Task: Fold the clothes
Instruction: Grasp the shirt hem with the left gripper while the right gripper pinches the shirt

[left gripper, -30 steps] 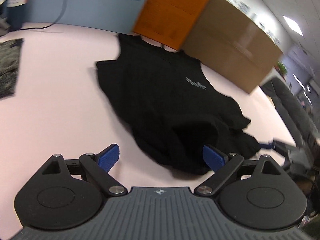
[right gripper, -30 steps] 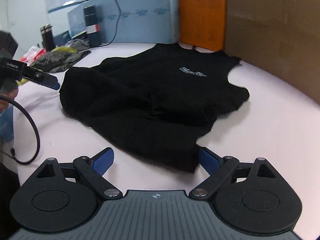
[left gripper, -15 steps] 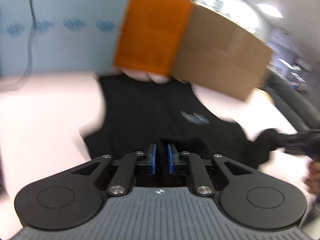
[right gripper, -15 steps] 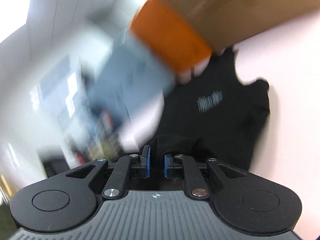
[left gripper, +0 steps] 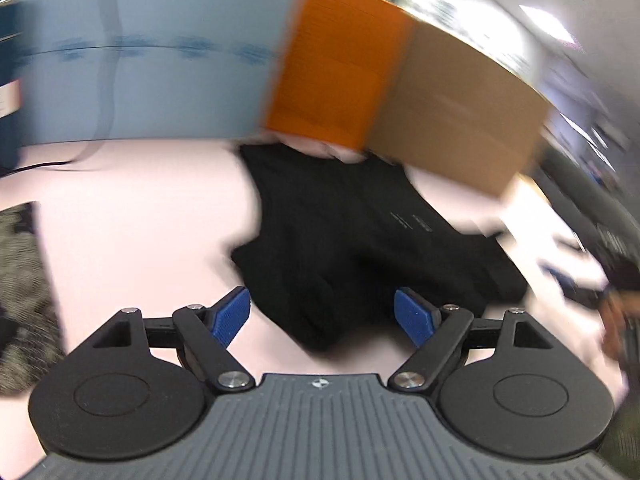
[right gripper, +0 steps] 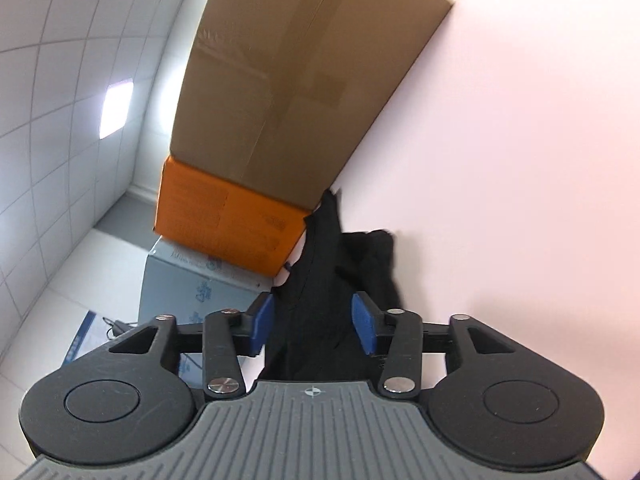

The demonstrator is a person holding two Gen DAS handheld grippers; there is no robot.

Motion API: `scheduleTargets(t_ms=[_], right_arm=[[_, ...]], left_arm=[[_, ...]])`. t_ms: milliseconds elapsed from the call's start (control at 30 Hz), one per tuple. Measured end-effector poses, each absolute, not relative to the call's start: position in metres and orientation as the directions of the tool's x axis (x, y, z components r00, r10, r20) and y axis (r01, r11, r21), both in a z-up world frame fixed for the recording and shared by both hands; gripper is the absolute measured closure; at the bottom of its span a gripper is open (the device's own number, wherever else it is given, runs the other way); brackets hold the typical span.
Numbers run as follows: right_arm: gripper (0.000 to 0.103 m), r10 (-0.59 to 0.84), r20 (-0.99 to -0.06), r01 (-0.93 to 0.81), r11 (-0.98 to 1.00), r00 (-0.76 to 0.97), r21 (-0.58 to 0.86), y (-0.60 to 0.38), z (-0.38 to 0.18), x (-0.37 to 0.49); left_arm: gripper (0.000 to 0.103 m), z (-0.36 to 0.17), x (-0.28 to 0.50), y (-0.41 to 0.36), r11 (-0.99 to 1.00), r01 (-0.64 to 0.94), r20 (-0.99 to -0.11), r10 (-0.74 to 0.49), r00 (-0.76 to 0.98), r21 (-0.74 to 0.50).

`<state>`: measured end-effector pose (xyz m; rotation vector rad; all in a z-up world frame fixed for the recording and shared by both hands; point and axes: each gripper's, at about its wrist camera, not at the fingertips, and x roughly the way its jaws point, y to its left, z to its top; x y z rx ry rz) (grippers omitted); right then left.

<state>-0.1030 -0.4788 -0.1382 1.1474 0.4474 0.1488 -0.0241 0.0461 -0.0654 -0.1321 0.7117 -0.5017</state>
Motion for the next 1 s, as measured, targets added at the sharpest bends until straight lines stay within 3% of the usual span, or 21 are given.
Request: scheduleTargets(t_ms=[133, 267, 367, 567, 600, 633, 667, 700, 733, 867, 1000], right_arm=[[0.041, 0.327, -0.257, 0.092, 0.446, 0.909, 0.89, -0.477, -0.141, -0.11], [0.03, 0.342, -0.27, 0.058, 0.52, 0.9, 0.852, -0.468, -0.129, -0.096], [0.03, 0.364, -0.248, 0.011, 0.544, 0.898, 0.839, -0.463, -0.12, -0.079], [0.034, 0.387, -0.343, 0.048, 0.601, 0.856, 0.798, -0.465, -0.124, -0.029], [0.037, 0.388, -0.359, 0.066, 0.597, 0.849, 0.8, -0.467, -0.127, -0.023], [0.047, 0.395, -0.374, 0.072, 0.601, 0.839, 0.796, -0.467, -0.131, -0.016], [0.068, 0.405, -0.393, 0.074, 0.612, 0.826, 0.787, -0.467, -0.133, -0.01], [0.082, 0.415, -0.412, 0.076, 0.624, 0.811, 0.778, -0.466, -0.136, -0.004], [0.097, 0.423, -0.408, 0.076, 0.613, 0.809, 0.786, -0.468, -0.137, -0.003], [0.098, 0.497, -0.313, 0.015, 0.516, 0.809, 0.856, -0.474, -0.13, -0.018], [0.098, 0.584, -0.149, -0.089, 0.36, 0.798, 0.929, -0.482, -0.111, -0.05]], left_arm=[[0.02, -0.073, -0.033, -0.002, 0.778, 0.565, -0.623, -0.591, 0.512, -0.274], [0.018, -0.083, -0.016, -0.047, 0.764, 0.569, -0.662, -0.599, 0.45, -0.304], [0.018, -0.093, -0.008, -0.074, 0.791, 0.527, -0.704, -0.564, 0.431, -0.311], [0.019, -0.108, -0.008, -0.092, 0.86, 0.426, -0.737, -0.478, 0.478, -0.282], [0.028, -0.109, -0.009, -0.091, 0.861, 0.419, -0.721, -0.483, 0.497, -0.288], [0.049, -0.11, -0.011, -0.089, 0.859, 0.42, -0.708, -0.491, 0.508, -0.293], [0.063, -0.11, -0.012, -0.087, 0.856, 0.421, -0.695, -0.498, 0.519, -0.299], [0.087, -0.11, -0.012, -0.084, 0.859, 0.417, -0.693, -0.495, 0.525, -0.298], [0.097, -0.108, -0.015, -0.079, 0.862, 0.411, -0.681, -0.493, 0.541, -0.297], [0.097, -0.085, -0.025, -0.047, 0.868, 0.368, -0.583, -0.497, 0.643, -0.333], [0.097, -0.048, -0.04, 0.0, 0.878, 0.321, -0.469, -0.465, 0.751, -0.356]])
